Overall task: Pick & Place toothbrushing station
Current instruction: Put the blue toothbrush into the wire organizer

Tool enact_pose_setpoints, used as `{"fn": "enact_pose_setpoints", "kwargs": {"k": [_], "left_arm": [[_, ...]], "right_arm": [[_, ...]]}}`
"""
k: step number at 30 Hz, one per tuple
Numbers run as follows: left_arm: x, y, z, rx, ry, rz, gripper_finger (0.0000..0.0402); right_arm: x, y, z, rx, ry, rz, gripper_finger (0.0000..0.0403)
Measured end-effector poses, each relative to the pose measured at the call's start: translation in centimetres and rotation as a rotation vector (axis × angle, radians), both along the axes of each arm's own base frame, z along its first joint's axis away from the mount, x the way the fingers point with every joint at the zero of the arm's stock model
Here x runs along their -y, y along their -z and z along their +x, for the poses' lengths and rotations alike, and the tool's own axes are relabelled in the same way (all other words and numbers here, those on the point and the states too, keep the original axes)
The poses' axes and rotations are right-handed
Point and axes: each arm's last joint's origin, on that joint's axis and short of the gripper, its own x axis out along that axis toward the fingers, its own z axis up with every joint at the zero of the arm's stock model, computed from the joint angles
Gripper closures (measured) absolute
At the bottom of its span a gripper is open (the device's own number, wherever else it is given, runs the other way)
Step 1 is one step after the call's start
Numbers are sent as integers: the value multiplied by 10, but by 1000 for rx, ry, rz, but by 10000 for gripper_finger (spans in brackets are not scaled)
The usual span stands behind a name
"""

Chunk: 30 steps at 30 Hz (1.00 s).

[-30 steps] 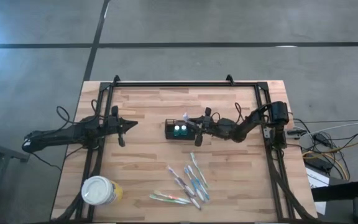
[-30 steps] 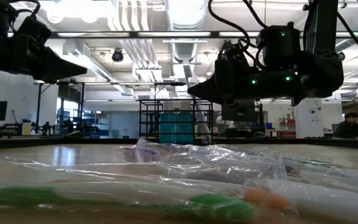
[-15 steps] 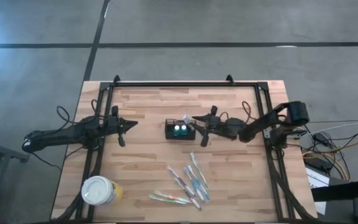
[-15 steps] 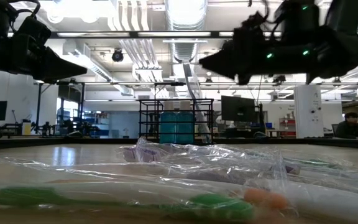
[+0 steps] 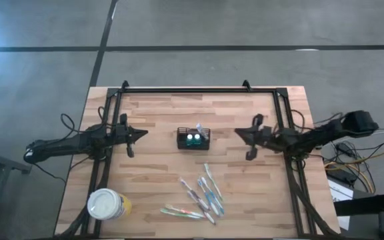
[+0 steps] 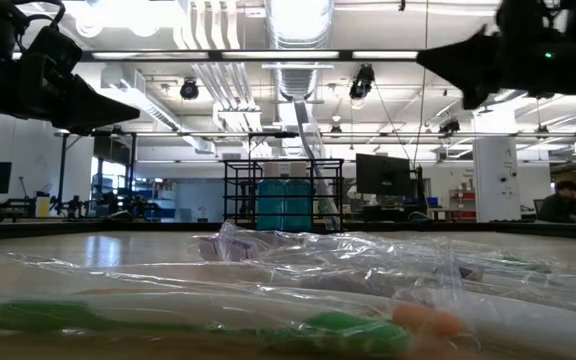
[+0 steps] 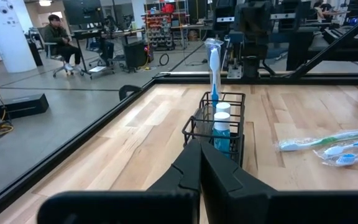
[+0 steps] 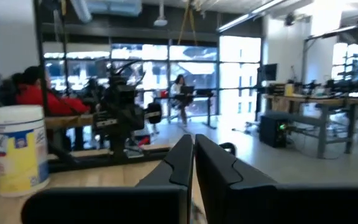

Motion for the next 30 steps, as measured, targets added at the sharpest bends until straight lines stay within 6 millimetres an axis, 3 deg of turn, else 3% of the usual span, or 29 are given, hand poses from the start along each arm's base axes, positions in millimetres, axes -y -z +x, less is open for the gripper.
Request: {"fn": "enact_pose_setpoints", "kwargs": {"k": [3, 18, 30], "left_arm": [[0, 0, 0, 0, 1, -1, 399], [0, 0, 0, 1, -2, -2, 399], [0, 0, 0, -4, -3, -4, 399]], "right_arm": [[1, 2, -14, 24, 10, 9, 394], [4, -3, -30, -36, 52, -42, 394], [7, -2, -56, -75, 69, -6, 394]]}}
